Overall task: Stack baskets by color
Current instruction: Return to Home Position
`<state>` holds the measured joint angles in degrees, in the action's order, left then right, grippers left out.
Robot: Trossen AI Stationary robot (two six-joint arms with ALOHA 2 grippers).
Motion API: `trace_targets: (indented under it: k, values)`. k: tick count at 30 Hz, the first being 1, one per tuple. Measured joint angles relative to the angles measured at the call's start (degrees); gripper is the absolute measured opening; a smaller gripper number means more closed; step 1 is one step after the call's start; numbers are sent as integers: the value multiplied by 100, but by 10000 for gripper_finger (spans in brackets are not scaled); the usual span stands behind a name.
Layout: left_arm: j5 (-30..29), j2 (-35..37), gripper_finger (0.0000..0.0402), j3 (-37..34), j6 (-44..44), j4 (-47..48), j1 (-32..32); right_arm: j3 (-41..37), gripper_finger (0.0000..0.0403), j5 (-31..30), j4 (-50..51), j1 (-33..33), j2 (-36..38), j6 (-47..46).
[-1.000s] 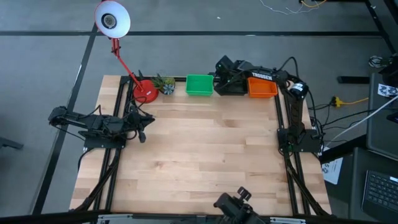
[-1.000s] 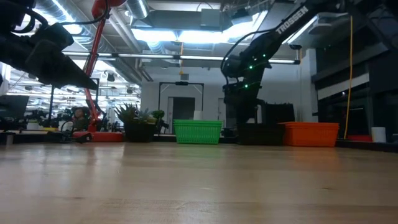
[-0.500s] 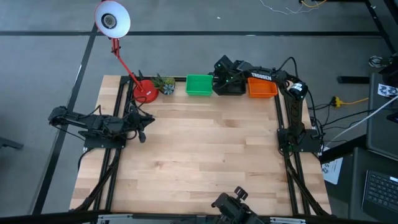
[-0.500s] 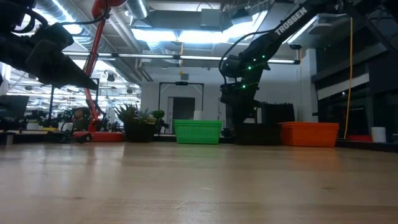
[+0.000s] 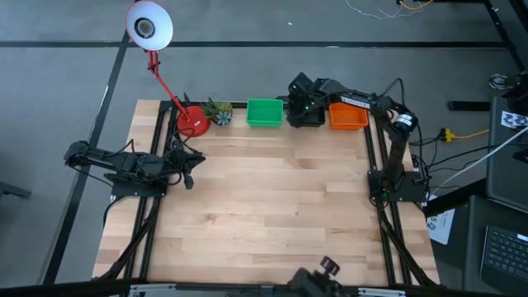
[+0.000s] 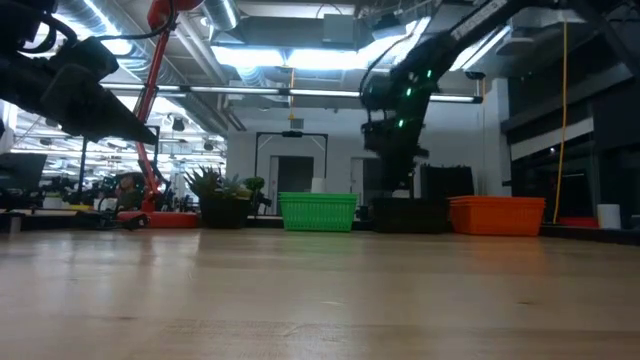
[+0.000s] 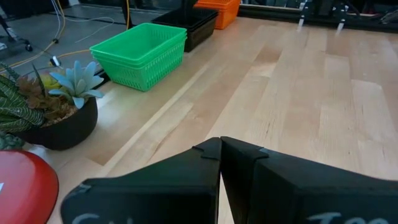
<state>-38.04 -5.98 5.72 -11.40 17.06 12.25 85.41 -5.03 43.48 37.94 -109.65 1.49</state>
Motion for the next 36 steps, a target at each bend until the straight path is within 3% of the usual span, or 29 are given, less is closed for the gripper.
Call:
trace_targets:
  k: [5,9,16,25,31,36]
  values:
    - [2,2,0,0,0,0,-2,-85,64,-280,685,-519,901,-423]
    - [1,1,0,0,0,0,-1,-539,55,-283,490,-1188,1722,-437]
    - [2,2,0,-2,0,0,0,-2511,52,-290,-1588,-2197,3180,-411]
    - [2,1,0,-2,0,-1,-1,-5849,52,-299,-5668,-3285,4511,-399]
    - [2,0,0,-2,0,0,0,-7006,52,-897,-5885,-3911,5351,-1216]
    - [0,0,0,-2,0,0,-2,-7572,52,-848,-5529,-4331,6336,-1486]
